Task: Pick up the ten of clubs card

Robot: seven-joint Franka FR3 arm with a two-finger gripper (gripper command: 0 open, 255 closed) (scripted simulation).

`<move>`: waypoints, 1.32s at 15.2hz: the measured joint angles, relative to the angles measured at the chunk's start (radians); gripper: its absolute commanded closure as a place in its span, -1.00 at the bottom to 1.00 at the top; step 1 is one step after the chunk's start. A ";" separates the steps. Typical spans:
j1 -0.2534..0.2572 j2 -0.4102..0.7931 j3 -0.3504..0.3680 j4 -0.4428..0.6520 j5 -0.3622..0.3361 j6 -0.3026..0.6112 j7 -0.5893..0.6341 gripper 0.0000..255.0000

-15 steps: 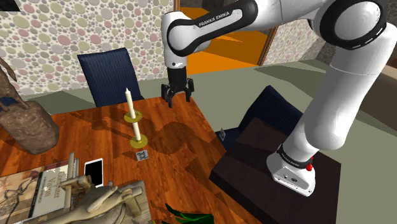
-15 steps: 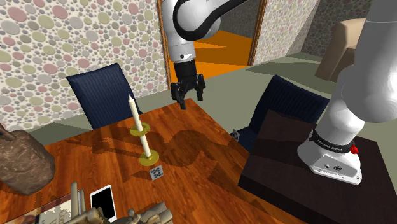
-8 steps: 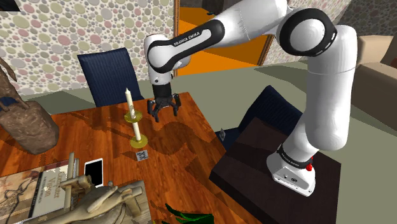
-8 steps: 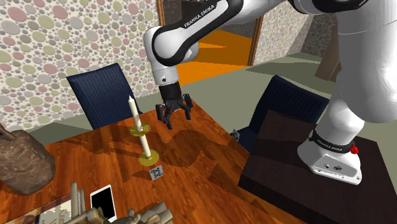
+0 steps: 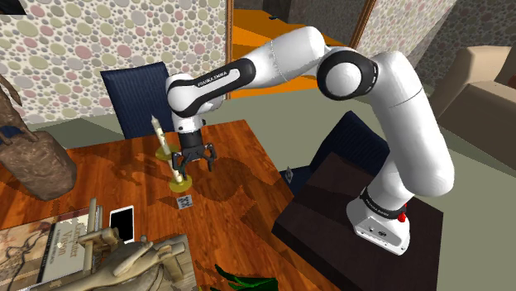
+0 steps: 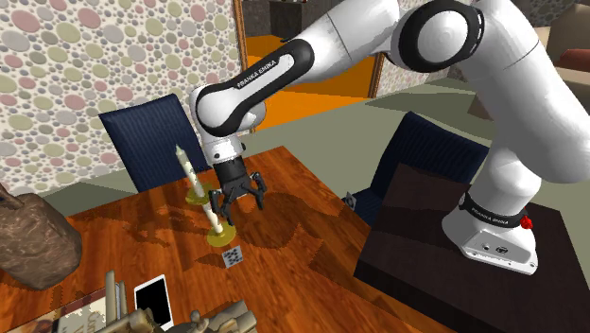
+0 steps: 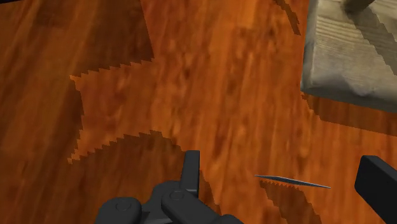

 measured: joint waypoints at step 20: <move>0.102 0.529 0.013 0.637 0.011 -0.170 0.089 1.00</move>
